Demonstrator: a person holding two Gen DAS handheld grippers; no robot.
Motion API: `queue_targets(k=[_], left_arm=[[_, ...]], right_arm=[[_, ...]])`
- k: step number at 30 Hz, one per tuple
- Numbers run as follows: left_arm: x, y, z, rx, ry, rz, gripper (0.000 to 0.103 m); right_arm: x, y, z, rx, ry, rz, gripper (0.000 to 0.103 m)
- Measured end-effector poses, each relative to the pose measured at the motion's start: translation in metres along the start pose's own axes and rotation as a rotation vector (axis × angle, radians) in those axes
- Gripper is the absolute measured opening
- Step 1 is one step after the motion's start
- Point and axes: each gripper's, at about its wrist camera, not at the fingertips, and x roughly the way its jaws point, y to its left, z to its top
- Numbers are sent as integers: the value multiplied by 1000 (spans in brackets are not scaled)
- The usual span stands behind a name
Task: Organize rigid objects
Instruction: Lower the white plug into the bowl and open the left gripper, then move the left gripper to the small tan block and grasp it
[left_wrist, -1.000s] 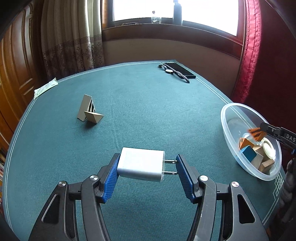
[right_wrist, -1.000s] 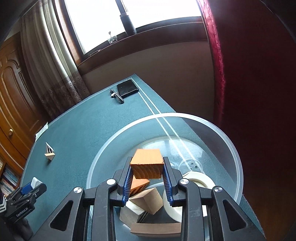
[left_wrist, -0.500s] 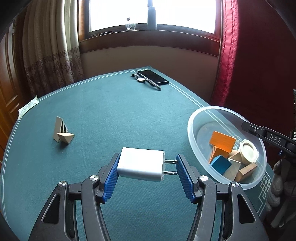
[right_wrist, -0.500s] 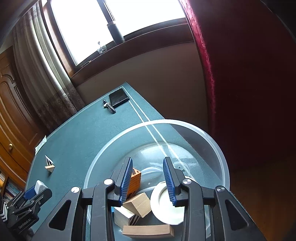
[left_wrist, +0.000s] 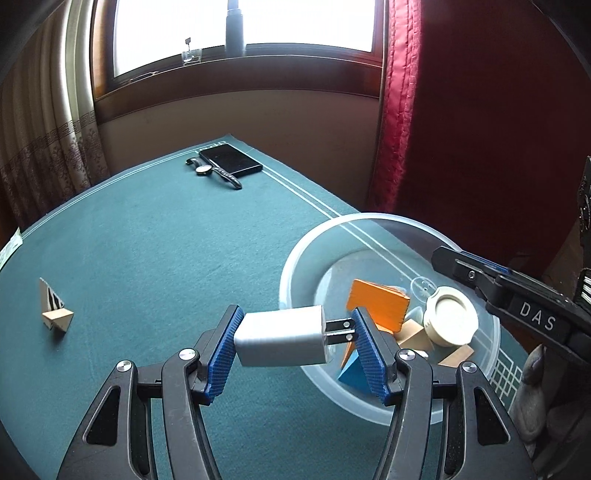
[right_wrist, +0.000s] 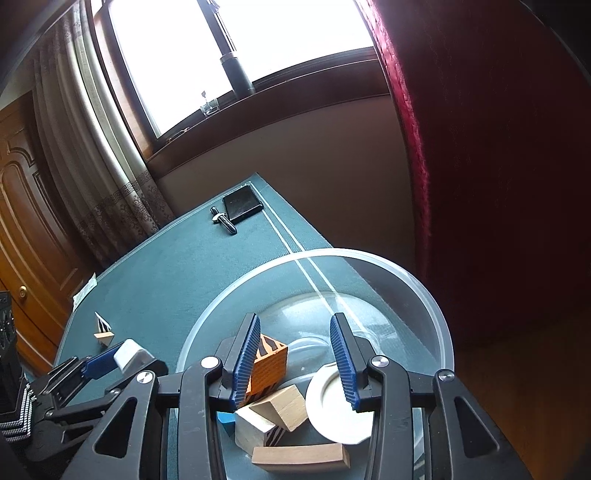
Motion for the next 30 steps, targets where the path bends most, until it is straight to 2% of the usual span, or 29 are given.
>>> queue_targets(k=[7, 18, 20, 22, 30], left_arm=[[10, -3, 3, -13, -1, -38, 62], [11, 18, -6, -72, 13, 9, 63], [10, 17, -7, -70, 12, 13, 65], [9, 17, -9, -63, 7, 19, 67], [0, 34, -12, -97, -11, 40, 67]], right_arm=[[0, 3, -1, -6, 1, 7, 42], [1, 7, -5, -23, 5, 6, 42], [1, 8, -6, -27, 0, 2, 47], [0, 9, -7, -32, -11, -7, 56], [-2, 18, -11, -76, -37, -23, 58]])
